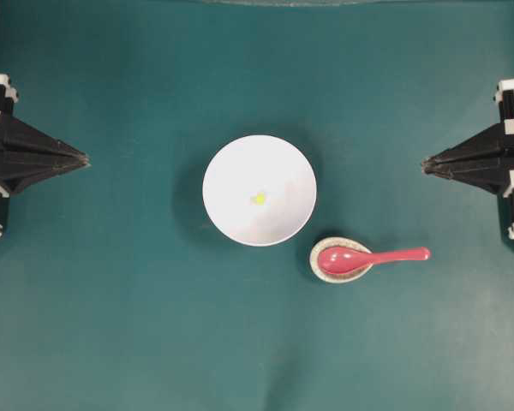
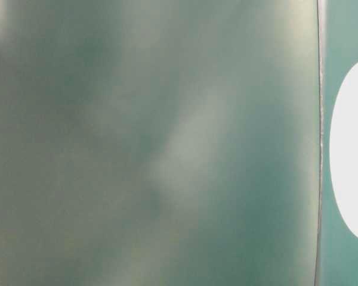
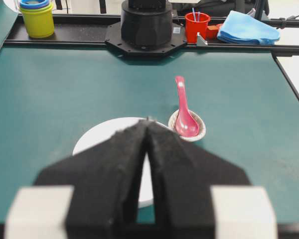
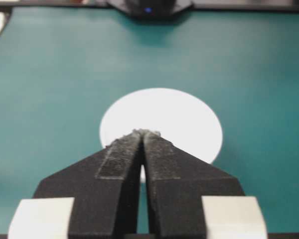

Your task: Scoop the yellow hexagonal prism block from the bowl with a spoon using the right arm.

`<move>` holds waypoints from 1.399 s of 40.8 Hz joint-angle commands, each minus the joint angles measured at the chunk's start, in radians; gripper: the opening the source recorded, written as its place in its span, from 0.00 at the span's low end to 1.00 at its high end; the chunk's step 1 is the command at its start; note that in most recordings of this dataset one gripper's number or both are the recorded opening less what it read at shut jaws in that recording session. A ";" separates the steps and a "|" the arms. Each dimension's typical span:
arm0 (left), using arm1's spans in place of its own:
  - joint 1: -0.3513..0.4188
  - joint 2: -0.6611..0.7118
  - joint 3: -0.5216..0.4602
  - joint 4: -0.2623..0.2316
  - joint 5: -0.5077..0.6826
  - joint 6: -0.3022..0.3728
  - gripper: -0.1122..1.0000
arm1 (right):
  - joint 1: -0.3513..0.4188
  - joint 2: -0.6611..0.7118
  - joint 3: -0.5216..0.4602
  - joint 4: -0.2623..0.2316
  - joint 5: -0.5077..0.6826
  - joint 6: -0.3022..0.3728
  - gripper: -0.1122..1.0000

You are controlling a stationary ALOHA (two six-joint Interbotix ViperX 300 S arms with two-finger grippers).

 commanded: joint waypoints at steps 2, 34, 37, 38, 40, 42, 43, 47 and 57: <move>0.000 0.006 -0.026 0.002 -0.005 -0.002 0.14 | -0.003 0.000 -0.031 0.002 -0.005 -0.002 0.11; 0.000 0.006 -0.026 0.003 -0.003 0.000 0.14 | -0.003 0.026 -0.046 0.038 0.003 0.003 0.68; 0.000 0.008 -0.026 0.003 0.000 -0.002 0.14 | -0.002 0.043 -0.041 0.049 0.002 0.003 0.70; 0.000 0.008 -0.026 0.003 0.000 -0.002 0.14 | -0.002 0.048 -0.040 0.052 -0.002 0.003 0.70; 0.000 0.006 -0.026 0.003 -0.002 -0.002 0.14 | -0.002 0.061 -0.035 0.054 -0.005 0.003 0.70; 0.000 0.006 -0.026 0.003 0.000 -0.002 0.14 | -0.003 0.078 -0.031 0.054 -0.014 0.003 0.70; 0.000 0.008 -0.026 0.003 -0.002 -0.002 0.14 | -0.003 0.087 -0.026 0.054 -0.020 0.003 0.70; 0.000 0.008 -0.026 0.003 0.000 -0.002 0.14 | 0.008 0.123 0.000 0.054 -0.064 0.003 0.70; -0.002 0.014 -0.023 0.003 0.002 0.006 0.14 | 0.094 0.230 0.097 0.098 -0.268 0.012 0.70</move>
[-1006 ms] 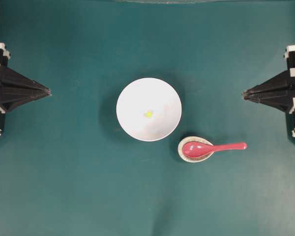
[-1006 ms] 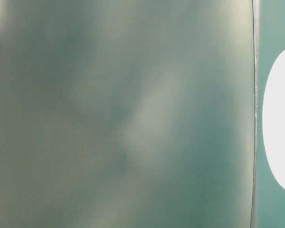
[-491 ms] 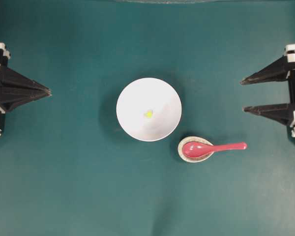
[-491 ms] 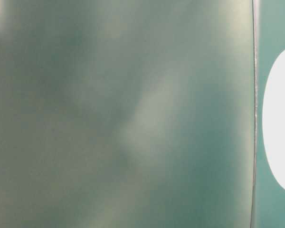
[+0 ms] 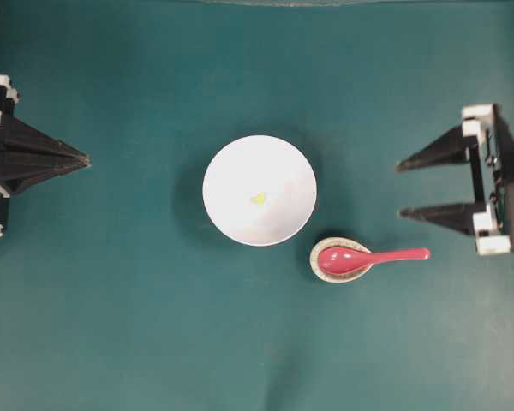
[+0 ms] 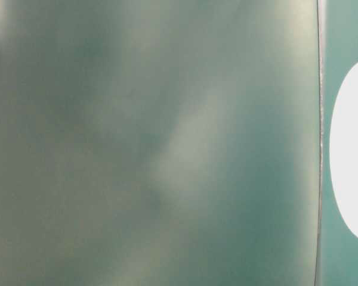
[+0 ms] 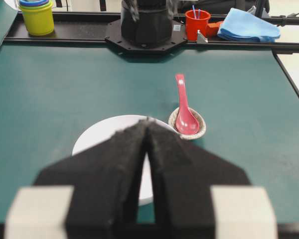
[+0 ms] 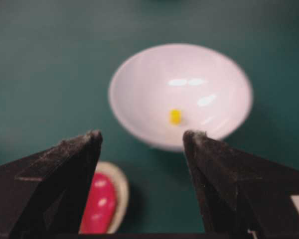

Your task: Scoop the yellow hexagonal prism block from the bowl with a spoon using the right arm.

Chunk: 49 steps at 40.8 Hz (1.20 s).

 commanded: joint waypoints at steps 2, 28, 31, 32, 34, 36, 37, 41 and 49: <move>0.000 0.012 -0.023 0.003 -0.003 0.008 0.14 | 0.051 0.057 0.023 0.032 -0.100 0.003 0.70; 0.000 0.021 -0.021 0.003 0.002 0.017 0.14 | 0.334 0.584 0.152 0.268 -0.706 0.003 0.70; 0.000 0.021 -0.021 0.003 0.003 0.017 0.14 | 0.347 0.632 0.152 0.278 -0.727 0.003 0.70; 0.000 0.021 -0.021 0.003 0.003 0.017 0.14 | 0.350 0.644 0.152 0.279 -0.735 0.003 0.70; 0.000 0.021 -0.021 0.003 0.003 0.017 0.14 | 0.354 0.667 0.152 0.281 -0.739 0.003 0.70; 0.000 0.021 -0.021 0.003 0.003 0.017 0.14 | 0.356 0.686 0.152 0.282 -0.746 0.003 0.70; 0.000 0.021 -0.021 0.005 0.003 0.017 0.14 | 0.356 0.692 0.150 0.284 -0.746 0.003 0.70; -0.002 0.021 -0.021 0.005 0.003 0.017 0.14 | 0.356 0.712 0.150 0.284 -0.746 0.003 0.70; 0.000 0.021 -0.021 0.005 0.003 0.017 0.14 | 0.356 0.718 0.152 0.285 -0.739 0.003 0.70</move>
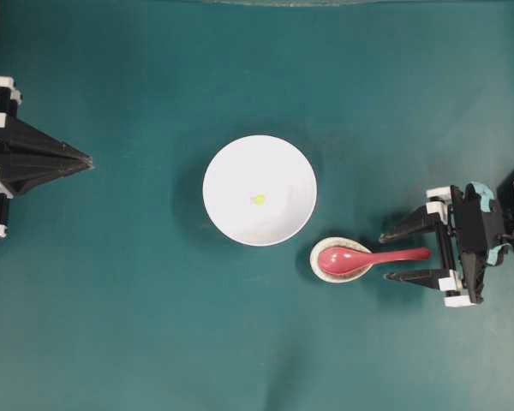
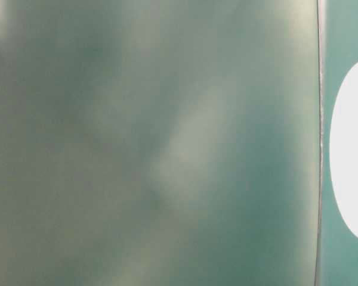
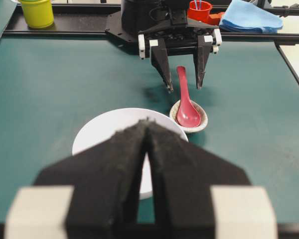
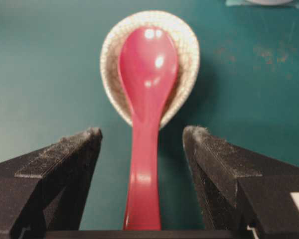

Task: Scoop the yellow hexagonal prism block from the bowl with a spoon using the right arm.
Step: 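Move the right gripper to the red spoon handle and close on it, then lift the red spoon off the rest with the right gripper toward the bowl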

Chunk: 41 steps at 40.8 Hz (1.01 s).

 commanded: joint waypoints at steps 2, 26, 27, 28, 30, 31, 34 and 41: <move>0.000 0.008 -0.023 0.003 -0.005 0.002 0.14 | 0.005 -0.008 -0.005 0.003 -0.005 -0.002 0.70; 0.000 0.003 -0.023 0.002 -0.005 0.002 0.14 | 0.005 0.006 -0.005 0.012 -0.008 -0.002 0.68; 0.000 0.003 -0.023 0.003 -0.005 0.002 0.14 | 0.005 0.006 -0.003 0.012 -0.011 -0.002 0.67; 0.000 0.003 -0.023 0.003 -0.005 0.002 0.14 | 0.006 0.006 -0.003 0.012 -0.008 -0.002 0.67; -0.002 0.003 -0.023 0.003 -0.005 0.002 0.14 | 0.005 0.006 -0.006 0.012 -0.011 -0.003 0.64; 0.000 0.003 -0.023 0.003 -0.005 0.002 0.14 | 0.005 0.006 -0.005 0.012 -0.008 -0.003 0.63; 0.000 0.003 -0.023 0.003 -0.005 0.002 0.14 | 0.005 0.006 -0.003 0.012 -0.008 -0.003 0.61; 0.000 0.003 -0.023 0.002 -0.005 0.002 0.14 | 0.006 0.006 -0.003 0.012 -0.005 -0.005 0.59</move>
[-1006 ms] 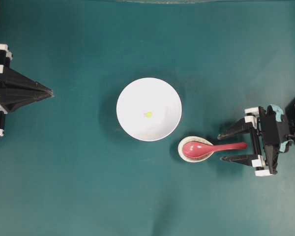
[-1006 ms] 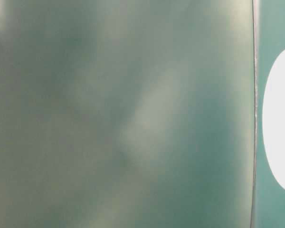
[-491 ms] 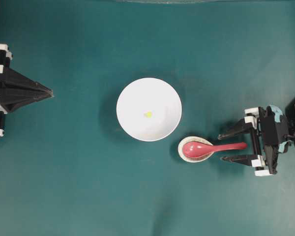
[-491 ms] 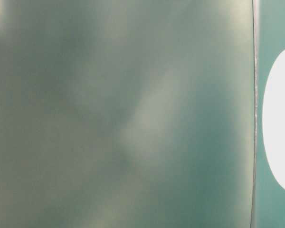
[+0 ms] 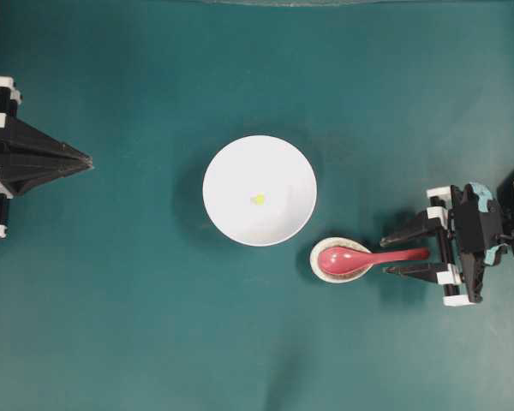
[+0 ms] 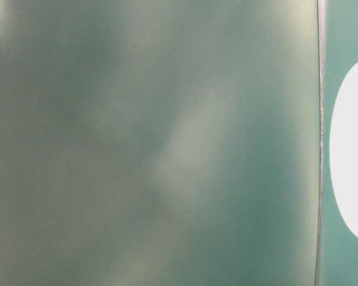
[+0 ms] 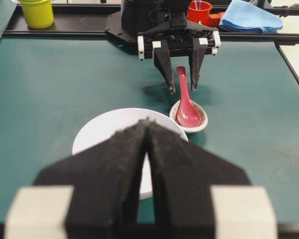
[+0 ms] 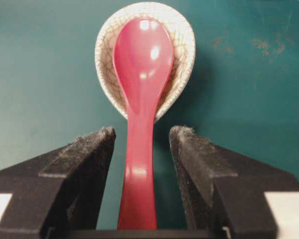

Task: Scoop the yellow hexagonal prism block from the bowl with a spoon using the right arm.
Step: 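Lift the red spoon off the rest with the right gripper toward the bowl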

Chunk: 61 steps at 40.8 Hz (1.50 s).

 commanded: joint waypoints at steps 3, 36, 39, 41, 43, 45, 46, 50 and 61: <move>0.002 0.005 -0.023 0.003 -0.005 0.002 0.14 | 0.003 -0.008 -0.003 0.003 -0.005 -0.005 0.59; 0.002 0.008 -0.021 0.003 -0.005 0.002 0.14 | 0.003 -0.040 -0.017 0.003 0.012 -0.008 0.32; 0.002 0.009 -0.021 0.003 -0.005 0.002 0.14 | 0.003 -0.074 -0.029 0.005 0.048 -0.006 0.32; 0.002 0.009 -0.021 0.003 -0.005 0.003 0.14 | 0.003 -0.103 -0.038 0.003 0.086 -0.006 0.32; 0.002 0.009 -0.021 0.003 -0.005 0.005 0.14 | 0.002 -0.133 -0.048 0.003 0.127 -0.008 0.32; 0.002 0.009 -0.021 0.005 -0.005 0.003 0.14 | -0.002 -0.167 -0.057 0.005 0.175 -0.011 0.32; 0.002 0.009 -0.021 0.005 -0.005 0.005 0.14 | -0.003 -0.181 -0.061 0.005 0.192 -0.012 0.32; 0.002 0.009 -0.021 0.005 -0.005 0.003 0.14 | -0.008 -0.250 -0.077 0.003 0.281 -0.014 0.32; 0.002 0.009 -0.021 0.005 -0.005 0.003 0.14 | -0.084 -0.443 -0.143 0.002 0.523 -0.052 0.32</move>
